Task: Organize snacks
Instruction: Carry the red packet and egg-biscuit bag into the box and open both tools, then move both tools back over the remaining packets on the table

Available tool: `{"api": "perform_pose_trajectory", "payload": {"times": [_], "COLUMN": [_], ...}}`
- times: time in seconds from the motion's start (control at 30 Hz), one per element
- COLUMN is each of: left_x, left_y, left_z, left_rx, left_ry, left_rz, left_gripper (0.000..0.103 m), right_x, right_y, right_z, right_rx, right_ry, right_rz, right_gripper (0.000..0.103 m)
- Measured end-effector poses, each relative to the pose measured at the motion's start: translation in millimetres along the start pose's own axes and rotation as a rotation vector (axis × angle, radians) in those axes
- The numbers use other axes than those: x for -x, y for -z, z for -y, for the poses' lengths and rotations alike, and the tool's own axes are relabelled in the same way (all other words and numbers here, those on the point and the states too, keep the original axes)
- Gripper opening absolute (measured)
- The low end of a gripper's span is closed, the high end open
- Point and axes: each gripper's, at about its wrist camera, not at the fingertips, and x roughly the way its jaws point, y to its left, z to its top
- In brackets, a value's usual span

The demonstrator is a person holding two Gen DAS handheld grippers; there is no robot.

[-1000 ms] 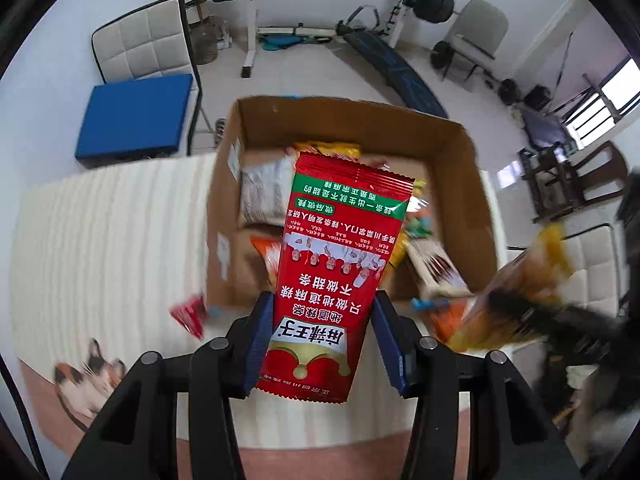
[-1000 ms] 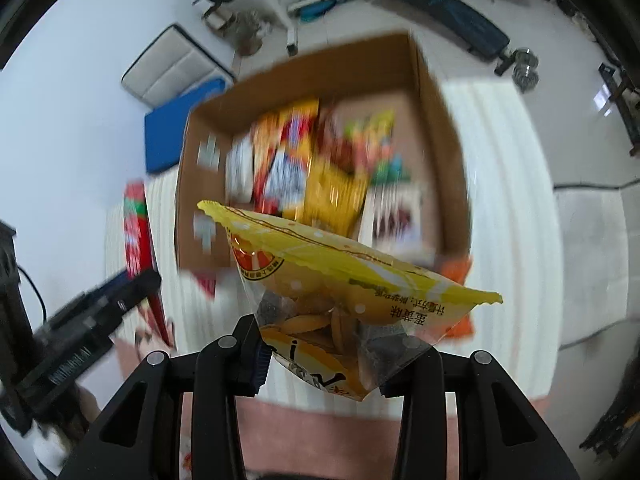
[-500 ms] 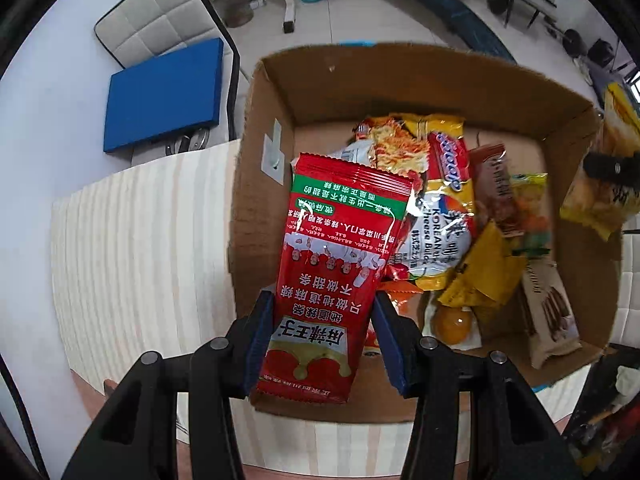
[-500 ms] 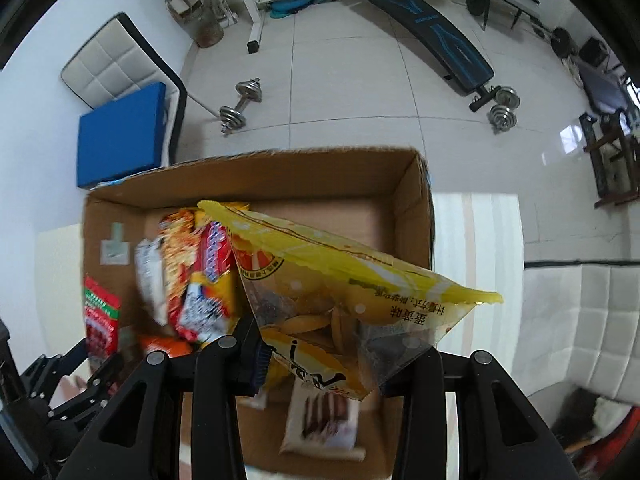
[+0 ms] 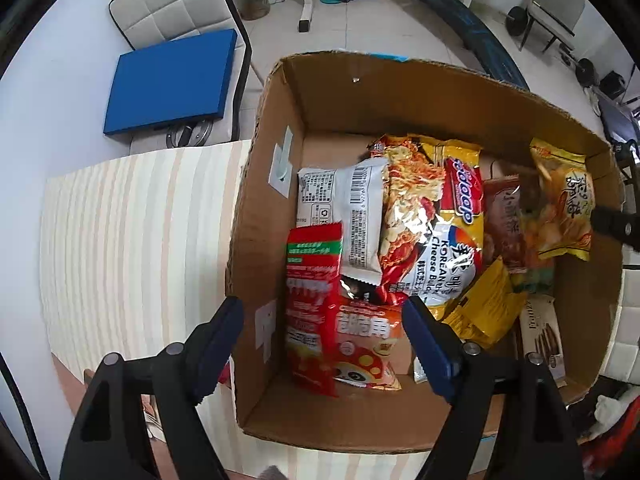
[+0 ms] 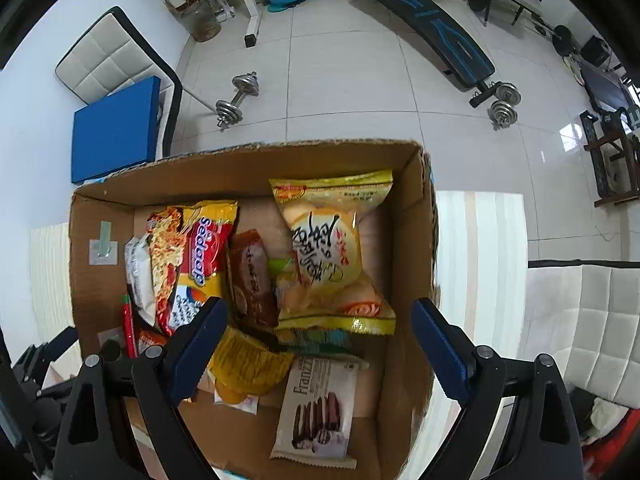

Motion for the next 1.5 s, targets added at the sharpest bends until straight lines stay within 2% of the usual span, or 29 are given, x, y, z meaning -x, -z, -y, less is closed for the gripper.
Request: {"api": "perform_pose_trajectory", "payload": {"times": [0.07, 0.13, 0.37, 0.6, 0.83, 1.2, 1.37, 1.5], "left_x": [3.7, 9.1, 42.4, 71.9, 92.1, 147.4, 156.8, 152.4], "left_y": [-1.4, 0.0, 14.5, 47.1, 78.6, 128.3, 147.7, 160.8], "left_z": [-0.2, -0.2, 3.0, 0.8, -0.7, -0.7, -5.2, -14.0], "left_rx": [-0.001, 0.005, 0.003, -0.001, 0.006, -0.017, -0.019, 0.009], "left_ry": [0.016, 0.036, 0.097, 0.1, 0.111, 0.116, 0.116, 0.087], "left_rz": [0.003, 0.013, 0.064, 0.162, 0.223, 0.395, 0.433, 0.452], "left_gripper": [0.09, 0.092, 0.092, 0.092, 0.092, 0.092, 0.092, 0.092], "right_x": [3.2, 8.1, 34.1, 50.7, 65.3, 125.7, 131.0, 114.2], "right_y": [5.4, 10.8, 41.1, 90.4, 135.7, 190.5, 209.4, 219.6], "right_z": [1.0, 0.7, -3.2, -14.7, -25.7, -31.9, -28.4, -7.6], "right_rx": [-0.004, 0.0, 0.001, 0.026, 0.047, 0.015, -0.01, -0.083], "right_ry": [0.011, 0.004, -0.014, -0.013, -0.006, -0.038, -0.074, -0.091], "right_rz": [0.002, 0.007, 0.051, 0.089, 0.125, 0.265, 0.265, 0.236], "right_gripper": [0.095, 0.095, 0.095, 0.095, 0.095, 0.095, 0.095, 0.095]}}
